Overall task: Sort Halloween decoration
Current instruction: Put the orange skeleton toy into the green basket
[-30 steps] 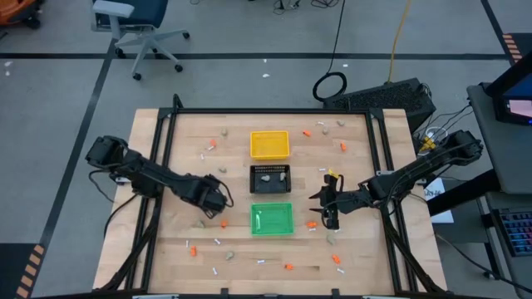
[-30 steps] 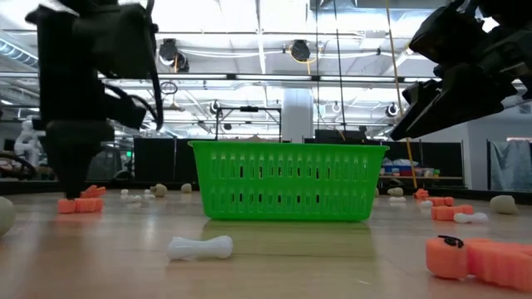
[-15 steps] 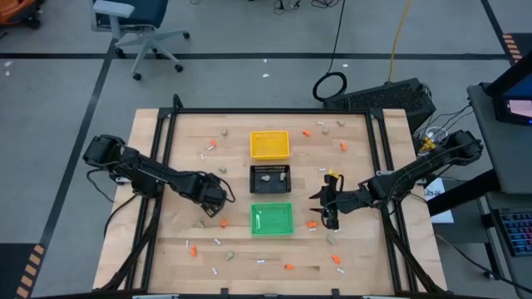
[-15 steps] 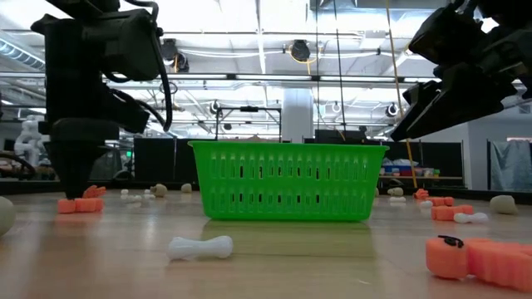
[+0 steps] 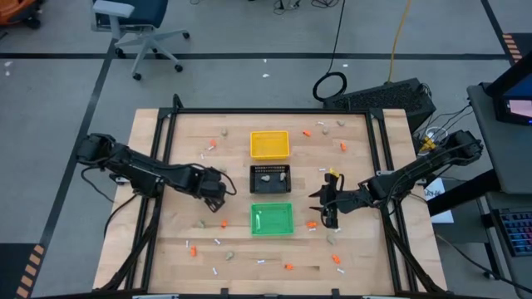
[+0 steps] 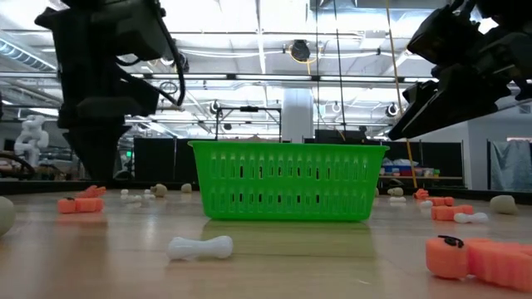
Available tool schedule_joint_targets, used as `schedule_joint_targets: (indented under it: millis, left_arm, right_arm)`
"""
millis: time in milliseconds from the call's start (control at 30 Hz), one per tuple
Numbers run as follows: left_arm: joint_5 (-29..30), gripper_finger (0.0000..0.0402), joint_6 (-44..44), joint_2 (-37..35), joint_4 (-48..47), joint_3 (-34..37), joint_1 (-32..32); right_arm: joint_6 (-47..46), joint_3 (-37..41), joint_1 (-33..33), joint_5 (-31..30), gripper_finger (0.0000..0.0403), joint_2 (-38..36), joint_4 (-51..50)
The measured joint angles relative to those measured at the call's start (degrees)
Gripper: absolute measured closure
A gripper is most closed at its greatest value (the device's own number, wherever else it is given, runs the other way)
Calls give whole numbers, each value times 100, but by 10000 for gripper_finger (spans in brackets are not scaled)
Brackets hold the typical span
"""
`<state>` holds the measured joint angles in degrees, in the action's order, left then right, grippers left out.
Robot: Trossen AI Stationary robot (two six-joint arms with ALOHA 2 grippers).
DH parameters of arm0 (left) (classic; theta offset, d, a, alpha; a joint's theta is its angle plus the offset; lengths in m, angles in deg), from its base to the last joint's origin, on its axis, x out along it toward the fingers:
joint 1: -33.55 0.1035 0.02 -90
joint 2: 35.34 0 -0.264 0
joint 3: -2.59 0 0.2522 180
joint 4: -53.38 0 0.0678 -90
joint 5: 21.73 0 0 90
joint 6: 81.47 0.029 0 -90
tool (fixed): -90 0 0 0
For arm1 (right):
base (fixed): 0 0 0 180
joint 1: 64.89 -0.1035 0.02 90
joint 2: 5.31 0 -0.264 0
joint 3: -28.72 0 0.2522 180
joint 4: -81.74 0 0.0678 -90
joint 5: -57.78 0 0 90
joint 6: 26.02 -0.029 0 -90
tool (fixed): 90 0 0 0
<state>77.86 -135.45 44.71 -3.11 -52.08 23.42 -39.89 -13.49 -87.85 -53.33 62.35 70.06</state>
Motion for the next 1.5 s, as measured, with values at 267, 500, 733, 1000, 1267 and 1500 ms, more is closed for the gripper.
schedule_joint_targets:
  millis: [267, 500, 733, 1000, 1267, 1500]
  left_arm:
    - [-149, 190, -279, -9, 218, 253, 37]
    - [-250, 190, -524, -13, 481, 566, 37]
    - [-258, 220, -517, -13, 663, 571, 37]
    - [-271, 286, -393, -13, 703, 571, 37]
    - [-195, 344, -260, -26, 685, 571, 37]
    - [-151, 379, 60, -343, 835, 566, 37]
  right_arm:
    - [73, 0, 0, 2, 234, 2, -17]
    - [205, 0, 0, 5, 234, 2, -17]
    - [258, 0, 0, -2, 234, 2, -17]
    - [258, 0, 0, -7, 234, 2, -15]
    - [247, 0, 0, -7, 234, 2, -15]
    - [120, 0, 0, -7, 234, 2, -15]
